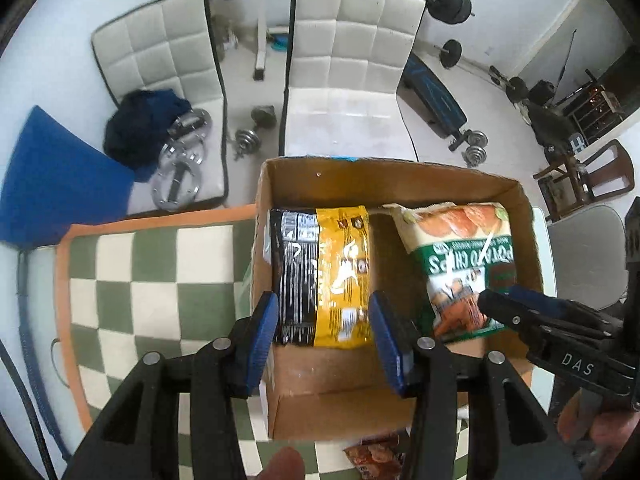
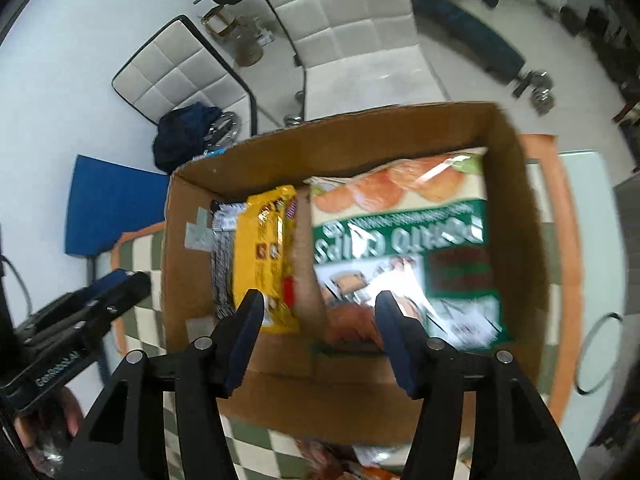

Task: Organize snacks
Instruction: 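Lower the noodle pack into the box beside the chips bag and open the left tool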

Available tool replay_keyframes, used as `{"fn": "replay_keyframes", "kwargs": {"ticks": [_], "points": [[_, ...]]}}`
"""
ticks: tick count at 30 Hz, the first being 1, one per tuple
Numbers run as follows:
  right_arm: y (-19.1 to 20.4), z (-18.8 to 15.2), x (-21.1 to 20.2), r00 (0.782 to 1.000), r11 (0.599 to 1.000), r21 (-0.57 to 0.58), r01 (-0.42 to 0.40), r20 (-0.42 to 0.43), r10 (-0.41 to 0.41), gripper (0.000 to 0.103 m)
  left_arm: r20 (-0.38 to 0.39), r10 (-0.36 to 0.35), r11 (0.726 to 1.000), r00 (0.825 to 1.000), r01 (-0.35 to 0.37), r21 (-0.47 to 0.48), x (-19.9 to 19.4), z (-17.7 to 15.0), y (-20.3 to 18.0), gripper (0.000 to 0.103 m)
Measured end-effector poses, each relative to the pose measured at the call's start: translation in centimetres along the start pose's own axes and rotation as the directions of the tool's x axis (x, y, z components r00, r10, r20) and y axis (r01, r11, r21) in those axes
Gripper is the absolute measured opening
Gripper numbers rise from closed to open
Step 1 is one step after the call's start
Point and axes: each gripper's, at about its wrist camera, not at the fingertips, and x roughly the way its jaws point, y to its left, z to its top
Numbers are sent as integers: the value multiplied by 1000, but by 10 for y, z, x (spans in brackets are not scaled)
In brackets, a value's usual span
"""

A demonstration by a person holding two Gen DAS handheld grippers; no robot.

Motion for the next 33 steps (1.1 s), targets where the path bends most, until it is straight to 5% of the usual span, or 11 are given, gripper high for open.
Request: {"fn": "replay_keyframes", "kwargs": {"ticks": [19,21,23,33], "points": [[-6,-110,-103,988,997,-22,74,141,-71,65,135,38,998,990,-43,39,-72,-80,-47,45],[-7,-114,-109,986,996,-24,82,150,-77,79,147,42,998,988,-48,37,-77,-84,-49,57],[-7,-116,-117,983,995,-32,90,163,-84,88,171,55,997,984,-62,37,-84,-89,-51,79],[5,-140,-157,952,985,-70,159,275,-134,98,272,87,994,958,-100,35,-119,-109,-53,88]]}}
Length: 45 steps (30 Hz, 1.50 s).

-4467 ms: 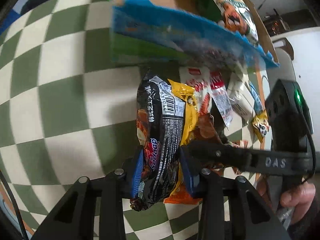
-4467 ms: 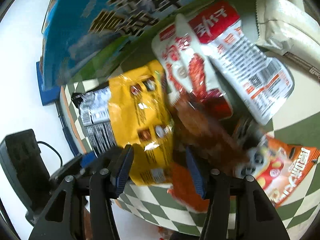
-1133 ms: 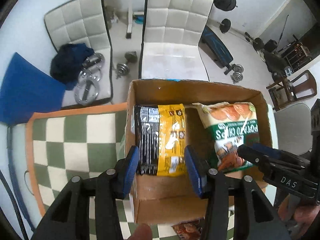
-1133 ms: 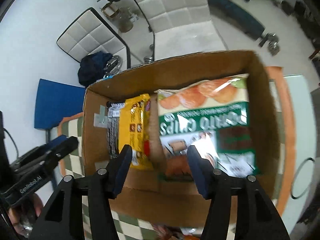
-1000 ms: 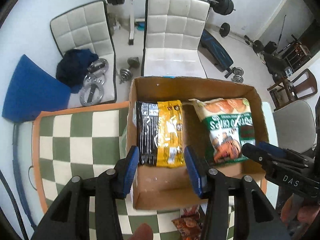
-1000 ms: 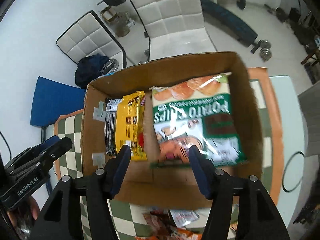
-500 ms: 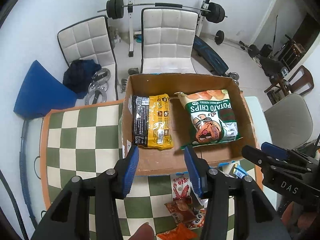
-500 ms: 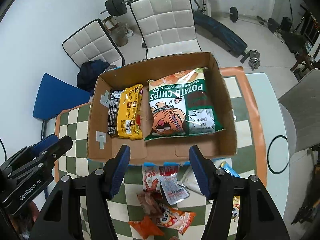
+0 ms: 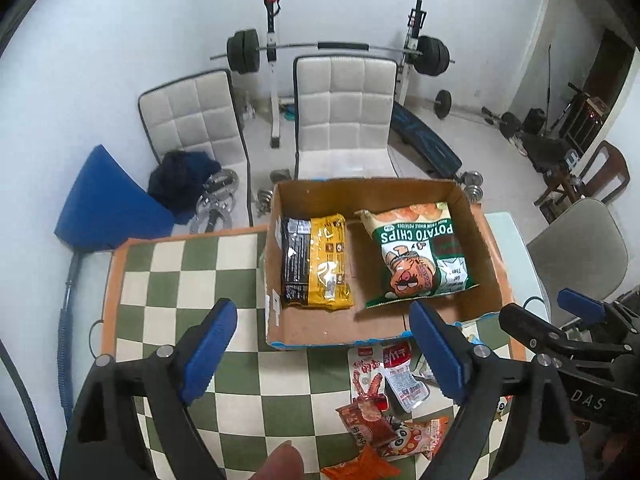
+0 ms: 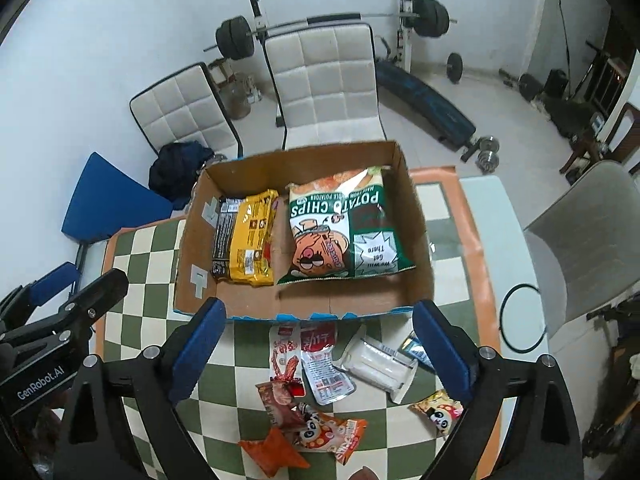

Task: Organize snacks
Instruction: 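Lower the noodle pack into the box beside the chips bag and open the left tool, then grasp the orange pouch with the left tool while the right tool grasps the panda-print bag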

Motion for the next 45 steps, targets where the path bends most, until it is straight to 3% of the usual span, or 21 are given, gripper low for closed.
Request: {"fn": "replay_keyframes", "kwargs": {"ticks": [10,18,23,27,31,35,37,41,42,44,45], "points": [[11,-20,-40,998,1000,6,22,59,-22,98,62,-24,1000,998,23,17,-36,-17,3,99],[-1,-63,-59,998,998,58,30,51,-33,100,67,-49,998,997,47,35,-55,-48,0,100],[-30,-104,-41,999,991,131,15,-32,-11,100,-22,-26,999,999,27,47,-41,-90,-7,100],[-56,-135,-5,989,985,170,-7,-146,32,100,-159,0,997,987,12,72,-4,-130,-14,100],[-74,-165,32,961,991,131,-4,-273,40,100,-322,36,978,946,32,204,46,-175,-38,100],[-85,-182,59,936,998,70,-1,-352,26,100,-436,65,936,898,97,339,87,-216,-68,100],[-90,-187,73,922,999,37,4,-386,10,100,-495,86,905,864,140,401,111,-239,-86,100],[-93,-190,95,902,999,-48,-17,-432,-6,100,-539,147,860,829,161,484,140,-266,-107,98],[-92,-190,98,899,997,-75,-23,-438,-12,100,-553,155,857,819,167,488,149,-270,-111,95],[-85,-184,104,895,988,-150,-43,-446,-29,100,-581,161,867,798,167,469,162,-274,-112,66],[-81,-182,106,894,982,-182,-54,-448,-34,100,-582,169,873,796,154,464,165,-275,-112,58]]}}
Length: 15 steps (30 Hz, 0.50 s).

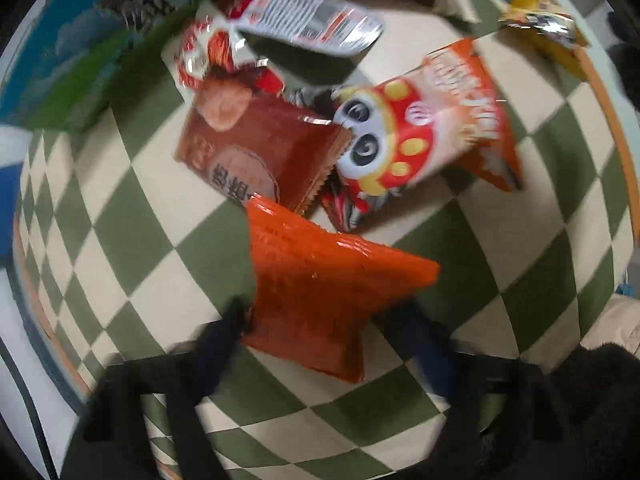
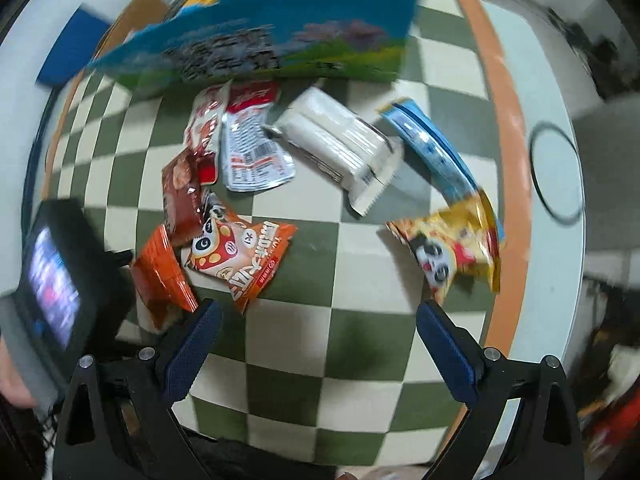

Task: Organize snacks
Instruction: 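Grasp the orange pouch with the left tool while the right tool grasps the panda-print bag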

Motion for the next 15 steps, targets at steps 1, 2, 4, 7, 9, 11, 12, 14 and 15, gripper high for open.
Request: {"fn": "replay_keyframes", "kwargs": {"ticks": [1,2,4,7,9,11,12,14,15], "points": [[5,3,0,1000,999,-36,5,-3,-5,100,-6,-8,1000,1000,8,-24,3,1,3,52],[11,8,0,1000,996,-90,16,-5,-16,100,-4,-25,998,1000,25,-50,3,0,6,51],[21,16,0,1000,986,-165,29,-6,-30,100,4,-53,989,999,53,-141,1,-4,17,50],[40,30,4,999,961,-274,28,-17,-34,100,5,-87,957,996,85,-277,1,-15,38,49],[55,36,13,999,937,-349,25,-36,-40,100,8,-126,912,992,119,-393,6,-28,55,49],[70,40,22,997,908,-419,32,-46,-56,100,25,-157,863,987,149,-483,8,-40,67,49],[79,40,28,996,885,-465,32,-57,-66,100,28,-160,851,987,152,-503,9,-43,70,49],[97,39,40,994,840,-542,31,-71,-82,100,39,-167,826,985,162,-540,10,-49,74,49],[103,39,46,992,821,-570,29,-82,-92,100,45,-174,814,984,170,-555,12,-52,74,49]]}}
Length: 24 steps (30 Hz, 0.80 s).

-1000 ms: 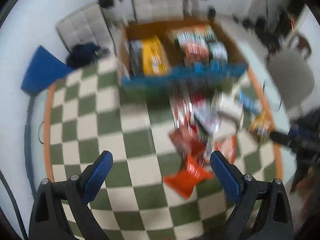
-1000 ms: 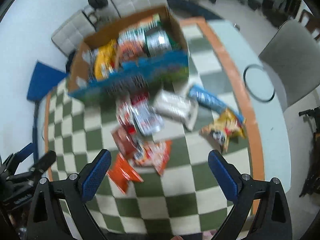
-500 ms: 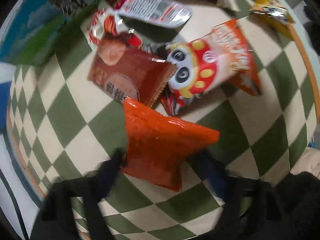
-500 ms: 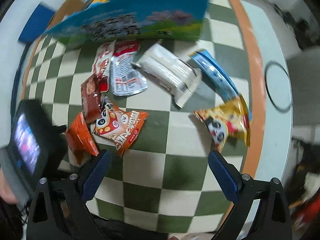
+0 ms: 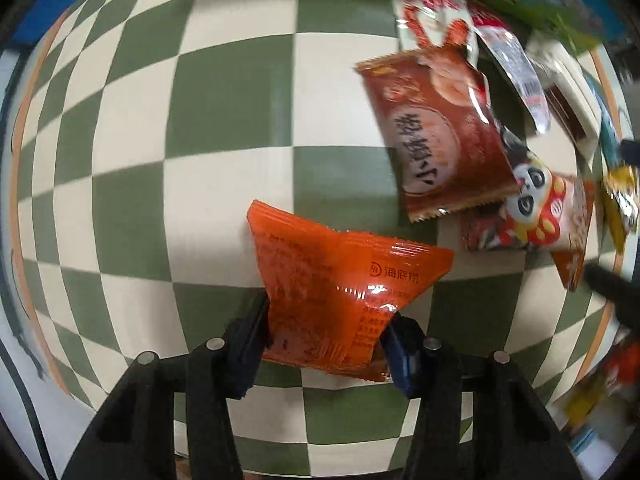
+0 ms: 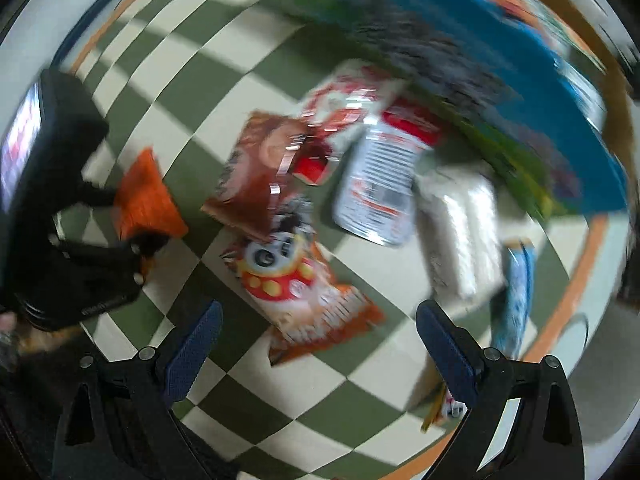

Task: Organize snacks
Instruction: 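Grasp the orange pouch with the left tool while the right tool grasps the panda-print bag, then lower the orange pouch and panda bag into the box and open both tools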

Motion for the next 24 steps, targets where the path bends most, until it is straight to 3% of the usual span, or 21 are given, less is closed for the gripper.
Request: {"fn": "replay_keyframes", "kwargs": {"ticks": [4,7,10,11,13,14,16,18,22,24], "points": [[12,15,28,997,996,-81,33,-71,-38,100,7,9,1000,1000,-9,-1,8,-8,1,50],[9,21,44,994,998,-61,25,-104,-31,95,11,20,1000,1000,-20,5,7,-8,-3,51],[-12,18,48,990,988,126,-85,-102,98,79,10,21,1000,1000,-21,-3,4,-5,-4,51],[-19,16,49,986,976,189,-109,-100,130,68,9,20,1000,1000,-19,-7,6,-6,-5,51],[-39,2,52,966,906,382,-184,-102,239,66,5,16,1000,1000,-16,-13,8,-5,-9,51],[-47,-7,55,944,844,480,-240,-87,318,66,3,15,1000,1000,-15,-12,8,-3,-6,51],[-52,-17,56,916,771,560,-303,-53,398,68,-2,11,1000,1000,-11,-9,8,0,-4,51],[-57,-23,54,901,726,607,-325,-35,433,79,-9,7,1000,1000,-7,-12,11,2,-4,52],[-72,-27,41,933,702,655,-281,15,359,82,-13,7,1000,1000,-8,-21,9,12,6,52],[-76,-27,42,934,679,680,-276,23,356,82,-12,6,1000,1000,-7,-22,9,13,8,51]]}}
